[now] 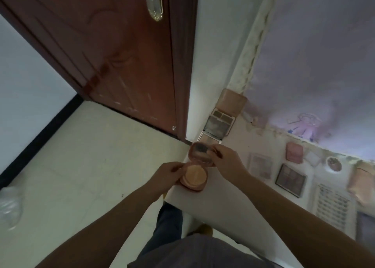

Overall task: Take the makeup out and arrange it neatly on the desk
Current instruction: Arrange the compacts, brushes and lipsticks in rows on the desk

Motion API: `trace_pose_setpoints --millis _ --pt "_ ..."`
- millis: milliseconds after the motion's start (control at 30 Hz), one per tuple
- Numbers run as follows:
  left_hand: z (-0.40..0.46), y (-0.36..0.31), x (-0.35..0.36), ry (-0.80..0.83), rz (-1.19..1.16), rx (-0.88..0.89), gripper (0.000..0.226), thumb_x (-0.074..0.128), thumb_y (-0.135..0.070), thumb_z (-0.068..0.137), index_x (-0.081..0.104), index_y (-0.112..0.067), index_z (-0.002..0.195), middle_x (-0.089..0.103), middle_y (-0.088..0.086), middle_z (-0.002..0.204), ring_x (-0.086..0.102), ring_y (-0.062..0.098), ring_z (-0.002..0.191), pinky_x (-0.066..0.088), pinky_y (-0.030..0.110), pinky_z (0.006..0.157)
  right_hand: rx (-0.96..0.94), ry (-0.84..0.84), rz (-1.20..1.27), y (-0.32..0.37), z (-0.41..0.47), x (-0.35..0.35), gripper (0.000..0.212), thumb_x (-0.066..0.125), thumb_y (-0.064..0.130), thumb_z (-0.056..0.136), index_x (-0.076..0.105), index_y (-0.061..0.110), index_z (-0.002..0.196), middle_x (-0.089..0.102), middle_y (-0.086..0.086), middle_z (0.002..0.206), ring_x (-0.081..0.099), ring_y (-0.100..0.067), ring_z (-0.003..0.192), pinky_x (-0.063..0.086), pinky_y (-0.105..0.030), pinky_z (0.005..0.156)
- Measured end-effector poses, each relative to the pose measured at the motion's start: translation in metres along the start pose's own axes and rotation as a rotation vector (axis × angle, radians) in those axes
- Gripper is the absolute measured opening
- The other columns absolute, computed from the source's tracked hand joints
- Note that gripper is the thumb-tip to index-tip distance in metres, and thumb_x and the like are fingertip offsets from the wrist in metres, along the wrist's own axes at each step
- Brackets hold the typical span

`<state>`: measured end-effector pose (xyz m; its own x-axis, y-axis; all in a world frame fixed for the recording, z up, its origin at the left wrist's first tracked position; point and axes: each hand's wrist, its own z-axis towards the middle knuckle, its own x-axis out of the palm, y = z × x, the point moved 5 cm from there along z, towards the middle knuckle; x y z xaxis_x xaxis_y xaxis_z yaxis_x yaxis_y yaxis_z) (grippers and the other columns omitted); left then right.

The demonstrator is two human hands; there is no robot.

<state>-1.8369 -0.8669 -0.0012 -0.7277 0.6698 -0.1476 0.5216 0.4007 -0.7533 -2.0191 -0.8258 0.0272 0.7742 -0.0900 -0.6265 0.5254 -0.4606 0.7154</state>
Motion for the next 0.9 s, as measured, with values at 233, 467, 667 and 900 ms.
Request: trace_pose_setpoints --millis 233,467,667,900 --pt "0.017 0.009 -0.010 -0.150 0.401 0.142 0.029 0.057 -0.026 0.091 0.062 -0.017 0.118 0.063 0.008 0.103 0.059 0.018 0.093 0.048 0.028 0.085 -0.043 -0.049 -0.056 0.006 0.002 0.013 0.020 0.053 0.014 0.095 0.066 0.007 0.109 0.067 -0.007 0.100 0.051 -0.011 0.083 0.032 0.003 0.064" --pt "0.012 -0.001 -0.012 -0.230 0.415 0.226 0.026 0.051 -0.017 0.094 0.060 -0.016 0.118 0.058 0.001 0.100 0.052 0.009 0.085 0.036 0.015 0.074 0.005 -0.112 0.099 -0.006 -0.010 0.005 0.022 0.058 0.018 0.092 0.061 0.014 0.114 0.061 0.006 0.095 0.056 -0.007 0.085 0.036 0.004 0.068" --pt "-0.020 -0.061 0.048 -0.101 0.483 0.627 0.017 0.050 -0.012 0.094 0.063 -0.017 0.105 0.063 -0.004 0.090 0.055 0.004 0.074 0.041 0.010 0.066 0.035 -0.204 -0.143 -0.053 -0.028 -0.060 0.017 0.051 0.015 0.093 0.066 0.012 0.101 0.063 -0.002 0.102 0.057 -0.011 0.089 0.039 -0.009 0.075" --pt "0.029 -0.063 0.158 0.115 0.564 0.287 0.045 0.040 -0.010 0.096 0.038 -0.006 0.141 0.048 0.016 0.133 0.046 0.025 0.123 0.031 0.023 0.100 0.022 0.119 -0.728 -0.102 -0.038 -0.074 0.048 0.047 0.032 0.094 0.036 0.015 0.137 0.022 -0.007 0.154 0.020 -0.022 0.143 0.009 -0.041 0.117"
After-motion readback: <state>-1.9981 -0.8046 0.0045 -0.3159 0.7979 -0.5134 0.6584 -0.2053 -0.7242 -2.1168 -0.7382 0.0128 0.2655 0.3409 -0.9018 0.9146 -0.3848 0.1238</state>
